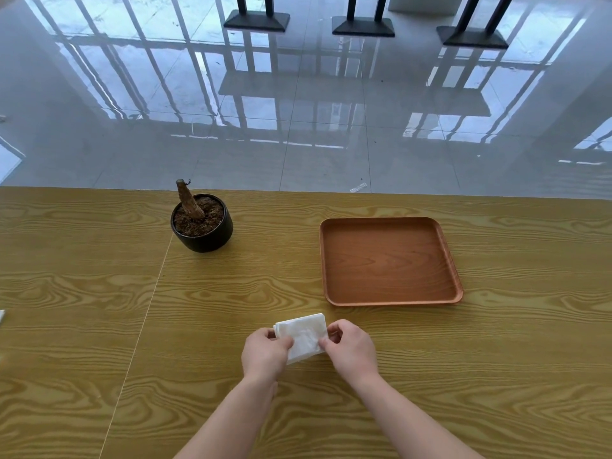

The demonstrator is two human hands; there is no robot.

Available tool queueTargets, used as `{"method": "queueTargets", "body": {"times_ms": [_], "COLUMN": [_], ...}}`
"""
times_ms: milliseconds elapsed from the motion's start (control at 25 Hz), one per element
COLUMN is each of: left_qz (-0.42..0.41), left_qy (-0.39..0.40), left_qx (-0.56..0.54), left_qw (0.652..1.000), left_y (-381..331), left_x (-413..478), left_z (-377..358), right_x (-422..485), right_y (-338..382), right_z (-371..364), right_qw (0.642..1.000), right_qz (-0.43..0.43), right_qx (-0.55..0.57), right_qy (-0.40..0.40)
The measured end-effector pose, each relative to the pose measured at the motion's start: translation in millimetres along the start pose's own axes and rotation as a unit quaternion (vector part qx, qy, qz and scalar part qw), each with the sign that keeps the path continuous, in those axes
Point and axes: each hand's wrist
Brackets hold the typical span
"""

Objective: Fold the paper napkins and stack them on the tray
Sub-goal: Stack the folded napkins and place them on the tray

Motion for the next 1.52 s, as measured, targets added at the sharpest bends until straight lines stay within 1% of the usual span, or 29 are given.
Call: {"method": "queueTargets", "body": {"times_ms": [120,200,280,360,480,560,640,760,840,920,1040,1160,1320,1520], "left_qz": [-0.081,-0.124,-0.150,-0.164,-0.173,-0.167,-0.149,-0.113,-0.105,-0.113,-0.118,-0.141,-0.185,-0.234], "left_qy": [0.002,0.021,0.043,0.061,0.090,0.094,0.091,0.092,0.096,0.102,0.120,0.142,0.143,0.095], "left_qx": [0.010,-0.019,-0.056,-0.080,-0.100,-0.104,-0.116,-0.142,-0.144,-0.133,-0.132,-0.107,-0.052,-0.003], "left_qw": [0.997,0.992,0.986,0.981,0.976,0.976,0.978,0.979,0.979,0.979,0.977,0.974,0.971,0.968], "left_y": [1,2,4,4,2,1,-1,-7,-13,-21,-36,-52,-67,-91], "left_x": [-5,-8,-9,-8,-7,-6,-6,-7,-8,-9,-6,-3,1,1], "left_z": [0,1,2,4,9,11,12,11,9,7,9,11,12,-1], "right_x": [0,0,0,1,-1,-3,-6,-11,-12,-11,-7,-4,-5,8], "right_y": [-1,-1,-2,-4,-3,-3,-2,0,3,7,15,22,30,29], "right_z": [1,2,5,11,26,34,38,42,46,50,56,64,71,85], "right_qw": [1.000,1.000,0.997,0.987,0.955,0.938,0.925,0.903,0.899,0.904,0.920,0.928,0.937,0.939], "right_qz": [0.002,-0.002,-0.013,-0.031,-0.071,-0.087,-0.091,-0.096,-0.097,-0.088,-0.068,-0.059,-0.054,-0.057], "right_qx": [0.006,0.023,0.070,0.149,0.257,0.292,0.328,0.394,0.414,0.413,0.385,0.368,0.341,0.327], "right_qy": [0.008,0.019,0.033,0.059,0.128,0.167,0.171,0.141,0.104,0.072,0.018,-0.025,-0.060,-0.087]}}
Point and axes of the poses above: each hand's wrist, its own x-axis towards the middle knuckle, its own z-axis out of the back of the hand, y = z × x, and after that the axes turned 7 degrees about x, right-handed
